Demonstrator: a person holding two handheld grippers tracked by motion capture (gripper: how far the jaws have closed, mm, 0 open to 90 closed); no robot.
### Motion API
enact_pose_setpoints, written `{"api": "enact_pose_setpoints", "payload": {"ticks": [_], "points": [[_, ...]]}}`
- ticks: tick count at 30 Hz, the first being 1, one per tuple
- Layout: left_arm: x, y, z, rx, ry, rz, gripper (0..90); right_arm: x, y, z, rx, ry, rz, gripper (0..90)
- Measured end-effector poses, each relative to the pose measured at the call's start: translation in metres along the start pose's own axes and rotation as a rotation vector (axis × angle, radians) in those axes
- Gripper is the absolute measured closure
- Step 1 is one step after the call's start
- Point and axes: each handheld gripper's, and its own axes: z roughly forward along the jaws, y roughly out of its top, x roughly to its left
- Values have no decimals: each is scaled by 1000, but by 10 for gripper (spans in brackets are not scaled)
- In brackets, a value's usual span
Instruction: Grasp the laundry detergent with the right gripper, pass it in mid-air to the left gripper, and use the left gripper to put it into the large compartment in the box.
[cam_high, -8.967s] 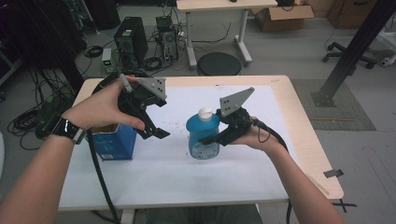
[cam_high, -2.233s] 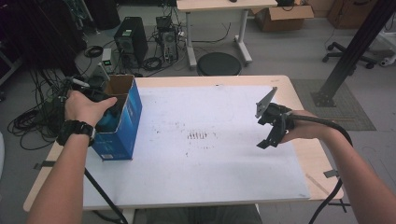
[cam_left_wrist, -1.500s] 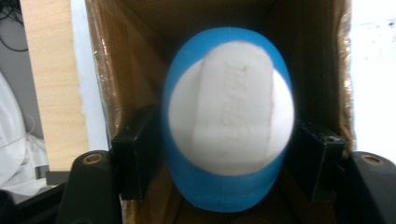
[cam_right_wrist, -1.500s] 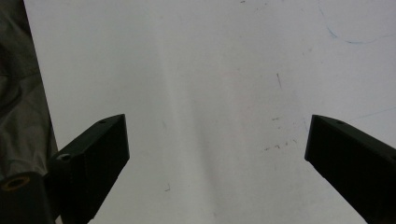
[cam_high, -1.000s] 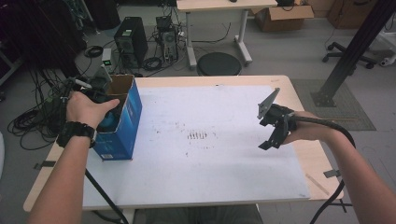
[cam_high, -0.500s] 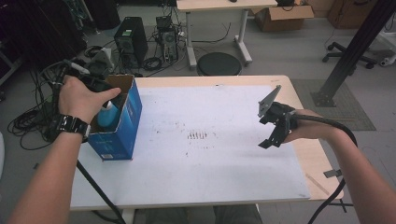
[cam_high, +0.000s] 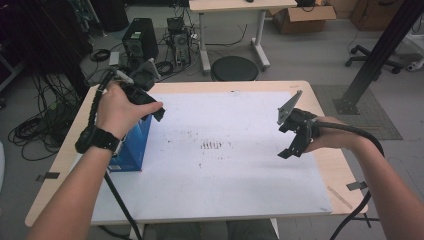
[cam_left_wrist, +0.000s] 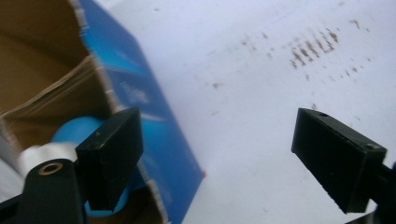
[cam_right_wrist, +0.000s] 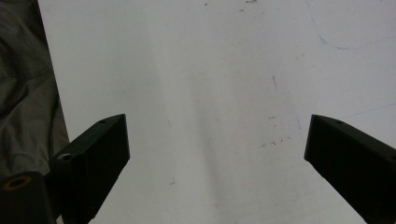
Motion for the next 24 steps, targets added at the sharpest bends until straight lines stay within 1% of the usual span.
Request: {"api": "enact_pose_setpoints", "payload": {"ticks": [2,3,4,5,6,7,8,9,10,11,12,13,19,24], "points": [[-12,4,8,-3,-24,41,156,0,-1,0,3,1,0,66],[-15,5,9,-8,-25,52,152,0,-1,0,3,1,3,66],[-15,5,9,-8,-25,52,143,0,-2,0,3,1,4,66],[-20,6,12,-13,-34,71,137,0,-2,0,2,1,5,66],[-26,8,16,-10,-51,104,134,0,-2,-1,2,2,4,66],[-31,9,18,-13,-55,126,123,0,-2,-1,1,3,4,66],[-31,9,18,-13,-55,126,108,0,-2,-1,1,3,4,66],[-37,10,22,-10,-69,148,100,0,-2,-1,2,3,2,67],[-40,10,24,-10,-76,169,94,0,-2,-1,0,3,2,66],[-43,11,26,-14,-83,178,91,1,-3,-1,0,5,3,67],[-43,11,26,-14,-83,178,87,1,-2,-1,0,4,2,66],[-49,11,31,-19,-98,194,77,1,-2,-1,-2,6,1,66],[-64,10,42,-15,-135,251,58,0,-2,1,3,11,1,66],[-72,10,50,-11,-157,262,48,-1,-2,2,4,14,1,66]]}}
